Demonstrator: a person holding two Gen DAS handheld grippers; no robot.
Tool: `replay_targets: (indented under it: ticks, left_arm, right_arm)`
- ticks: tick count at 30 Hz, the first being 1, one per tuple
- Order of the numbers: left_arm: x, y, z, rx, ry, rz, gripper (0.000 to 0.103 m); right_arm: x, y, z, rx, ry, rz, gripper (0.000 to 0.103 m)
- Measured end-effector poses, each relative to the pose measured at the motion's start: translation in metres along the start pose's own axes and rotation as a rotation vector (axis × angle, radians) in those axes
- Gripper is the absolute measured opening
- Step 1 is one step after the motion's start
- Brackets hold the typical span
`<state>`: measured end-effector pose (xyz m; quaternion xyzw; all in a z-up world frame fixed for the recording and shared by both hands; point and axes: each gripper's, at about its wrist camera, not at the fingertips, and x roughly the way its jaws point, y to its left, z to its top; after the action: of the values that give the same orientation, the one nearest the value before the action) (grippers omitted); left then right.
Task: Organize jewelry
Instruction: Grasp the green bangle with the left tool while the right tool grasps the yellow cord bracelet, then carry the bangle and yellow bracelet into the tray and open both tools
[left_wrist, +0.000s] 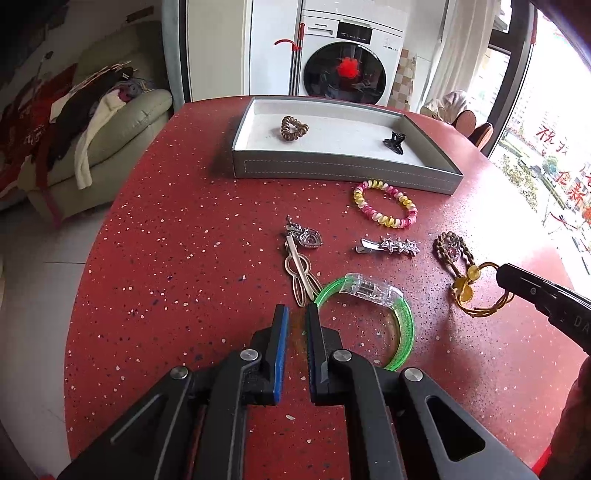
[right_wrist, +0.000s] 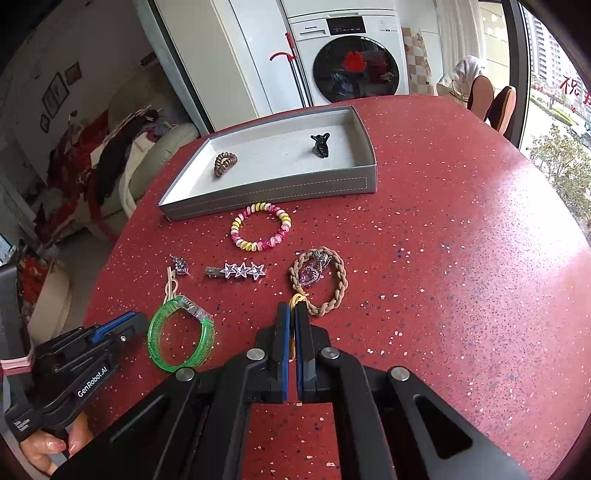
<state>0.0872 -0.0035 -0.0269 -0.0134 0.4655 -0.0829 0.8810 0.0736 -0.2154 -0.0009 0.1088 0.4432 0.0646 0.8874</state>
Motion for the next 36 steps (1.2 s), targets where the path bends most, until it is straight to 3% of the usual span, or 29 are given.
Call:
replay_targets:
  ticks: [1, 2, 7, 11, 14, 17, 20, 22, 23, 24, 31, 32, 33, 34, 36]
  left_arm:
    - [0.002, 0.000, 0.000, -0.005, 0.015, -0.002, 0.088]
    - [0.005, 0.000, 0.000, -0.015, 0.031, 0.003, 0.103]
    - [0.005, -0.006, -0.002, 0.010, 0.004, 0.048, 0.103]
    - [0.017, -0.012, 0.002, 0.024, 0.046, 0.048, 0.103]
    - [0.027, -0.013, 0.001, 0.023, 0.096, 0.031, 0.094]
    - [0.025, -0.018, 0.000, 0.049, 0.075, 0.047, 0.082]
    - [0.024, -0.021, -0.001, 0.065, 0.062, 0.047, 0.063]
    - [0.023, -0.022, -0.001, 0.075, 0.054, 0.040, 0.036]
    - [0.022, -0.023, -0.001, 0.080, 0.053, 0.039, 0.032]
    - [0.022, -0.023, -0.001, 0.084, 0.051, 0.041, 0.029]
    - [0.019, -0.016, -0.002, 0.067, 0.047, 0.017, 0.026]
    - [0.018, -0.016, -0.003, 0.065, 0.046, 0.012, 0.026]
    - [0.017, -0.015, -0.003, 0.063, 0.043, 0.004, 0.026]
    - [0.016, -0.016, -0.003, 0.062, 0.040, -0.001, 0.026]
    - [0.012, -0.015, -0.002, 0.063, 0.031, -0.016, 0.026]
  right_arm:
    - [-0.001, 0.000, 0.000, 0.001, -0.001, 0.002, 0.003]
    - [-0.001, -0.001, 0.000, 0.003, -0.004, 0.004, 0.003]
    - [-0.001, -0.004, -0.001, 0.015, -0.006, 0.013, 0.003]
    - [-0.001, -0.006, -0.003, 0.016, -0.003, 0.015, 0.003]
    - [0.001, -0.008, -0.004, 0.016, 0.010, 0.015, 0.003]
    - [0.005, -0.012, -0.006, 0.017, 0.029, 0.009, 0.004]
    - [0.013, -0.012, -0.008, -0.009, 0.063, -0.016, 0.007]
    - [0.019, -0.012, -0.010, -0.027, 0.077, -0.030, 0.017]
    - [0.021, -0.011, -0.011, -0.037, 0.083, -0.038, 0.026]
    - [0.024, -0.011, -0.011, -0.047, 0.087, -0.046, 0.032]
    - [0.039, 0.002, -0.012, -0.151, 0.119, -0.106, 0.032]
    - [0.040, 0.007, -0.014, -0.184, 0.120, -0.130, 0.028]
    - [0.040, 0.011, -0.015, -0.210, 0.119, -0.151, 0.011]
    - [0.040, 0.013, -0.016, -0.223, 0.120, -0.152, 0.003]
    - [0.037, 0.013, -0.016, -0.210, 0.110, -0.142, 0.003]
